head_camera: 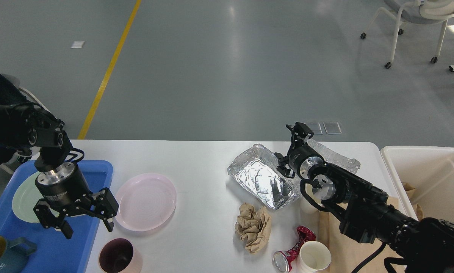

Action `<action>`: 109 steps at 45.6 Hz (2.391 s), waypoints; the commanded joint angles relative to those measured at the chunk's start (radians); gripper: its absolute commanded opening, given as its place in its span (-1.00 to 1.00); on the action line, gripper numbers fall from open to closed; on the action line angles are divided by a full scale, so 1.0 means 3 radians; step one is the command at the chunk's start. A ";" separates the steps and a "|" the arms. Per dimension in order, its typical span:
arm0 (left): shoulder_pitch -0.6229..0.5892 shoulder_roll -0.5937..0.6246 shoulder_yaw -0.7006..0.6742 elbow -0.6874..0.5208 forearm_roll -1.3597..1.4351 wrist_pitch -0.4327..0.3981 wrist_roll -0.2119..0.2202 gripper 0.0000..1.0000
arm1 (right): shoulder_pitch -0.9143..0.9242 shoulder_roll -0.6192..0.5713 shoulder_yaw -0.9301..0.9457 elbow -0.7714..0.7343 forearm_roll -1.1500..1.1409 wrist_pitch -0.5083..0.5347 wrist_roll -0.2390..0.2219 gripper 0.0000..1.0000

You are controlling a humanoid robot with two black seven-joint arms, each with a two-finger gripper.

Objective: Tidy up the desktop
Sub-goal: 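Move the left gripper down to the dark red cup and grasp it, then lift the dark red cup and carry it onto the blue tray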

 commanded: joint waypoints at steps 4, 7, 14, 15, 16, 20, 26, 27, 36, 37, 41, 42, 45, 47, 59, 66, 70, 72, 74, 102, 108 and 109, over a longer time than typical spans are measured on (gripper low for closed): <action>0.0212 -0.0003 -0.0194 0.0045 -0.0005 0.0000 0.0168 0.92 | 0.0000 0.0000 0.0000 0.0000 0.0000 0.0000 0.0000 1.00; 0.0253 -0.0008 -0.0199 0.0080 -0.0005 0.0000 0.0178 0.92 | 0.0000 0.0000 0.0000 0.0000 0.0000 0.0000 0.0000 1.00; 0.0355 -0.0064 -0.0204 0.0249 -0.0005 0.0000 0.0178 0.92 | 0.0000 0.0000 0.0000 0.0000 0.0000 0.0000 0.0000 1.00; 0.0365 -0.0074 -0.0204 0.0270 -0.0005 0.0000 0.0178 0.92 | 0.0000 0.0000 0.0000 0.0000 0.0000 0.0000 0.0000 1.00; 0.0370 -0.0095 -0.0204 0.0285 -0.0005 0.0000 0.0178 0.92 | 0.0000 0.0000 0.0000 0.0000 0.0000 0.0000 0.0000 1.00; 0.0401 -0.0121 -0.0204 0.0326 -0.0005 0.0000 0.0178 0.92 | 0.0000 0.0000 0.0000 0.0000 0.0000 0.0000 0.0000 1.00; 0.0472 -0.0141 -0.0214 0.0408 -0.0005 0.0000 0.0178 0.92 | 0.0000 0.0000 0.0000 0.0000 0.0000 0.0000 0.0000 1.00; 0.0493 -0.0146 -0.0214 0.0418 -0.0005 0.0000 0.0178 0.92 | 0.0000 0.0000 0.0000 0.0000 0.0000 0.0000 0.0000 1.00; 0.0651 -0.0310 -0.0260 0.0531 -0.0010 0.0000 0.0183 0.91 | 0.0000 0.0000 0.0000 0.0000 0.0000 0.0000 0.0000 1.00; 0.0657 -0.0310 -0.0260 0.0536 -0.0005 0.0000 0.0188 0.91 | 0.0000 0.0000 0.0000 0.0000 0.0000 0.0000 0.0000 1.00; 0.0672 -0.0310 -0.0265 0.0536 -0.0010 0.0000 0.0198 0.89 | 0.0000 0.0000 0.0000 0.0000 0.0000 0.0000 0.0000 1.00; 0.0672 -0.0310 -0.0265 0.0536 -0.0010 0.0000 0.0198 0.88 | 0.0000 0.0000 0.0000 0.0000 0.0000 0.0000 0.0000 1.00; 0.0677 -0.0315 -0.0265 0.0536 -0.0010 0.0000 0.0198 0.85 | 0.0000 0.0000 0.0000 0.0000 0.0000 0.0000 0.0000 1.00; 0.0687 -0.0315 -0.0270 0.0541 -0.0010 0.0000 0.0203 0.80 | 0.0000 0.0000 0.0000 0.0000 0.0000 0.0000 0.0000 1.00; 0.0749 -0.0315 -0.0270 0.0556 -0.0005 0.0000 0.0285 0.28 | 0.0000 0.0000 0.0000 0.0000 0.0000 0.0000 0.0000 1.00; 0.0749 -0.0315 -0.0270 0.0561 -0.0005 0.0000 0.0393 -0.03 | 0.0000 0.0000 0.0000 0.0000 0.0000 0.0000 0.0000 1.00; 0.0749 -0.0315 -0.0270 0.0561 -0.0005 0.0000 0.0393 -0.11 | 0.0000 0.0000 0.0000 0.0000 0.0000 0.0000 0.0000 1.00; 0.0754 -0.0315 -0.0270 0.0561 -0.0005 0.0000 0.0393 -0.15 | 0.0000 0.0000 0.0000 0.0000 0.0000 0.0000 0.0000 1.00; 0.0754 -0.0315 -0.0270 0.0561 -0.0005 0.0000 0.0393 -0.23 | 0.0000 0.0000 0.0000 0.0000 0.0000 0.0000 0.0000 1.00; 0.0713 -0.0315 -0.0275 0.0674 -0.0005 0.0000 0.0434 -1.00 | 0.0000 0.0000 0.0000 0.0000 0.0000 0.0000 0.0000 1.00; 0.0703 -0.0315 -0.0352 0.0704 -0.0005 0.0000 0.0434 -1.00 | 0.0000 0.0000 0.0000 0.0000 0.0000 0.0000 0.0000 1.00; 0.0703 -0.0310 -0.0367 0.0704 -0.0005 0.0000 0.0434 -1.00 | 0.0000 0.0000 0.0000 0.0000 0.0000 0.0000 0.0000 1.00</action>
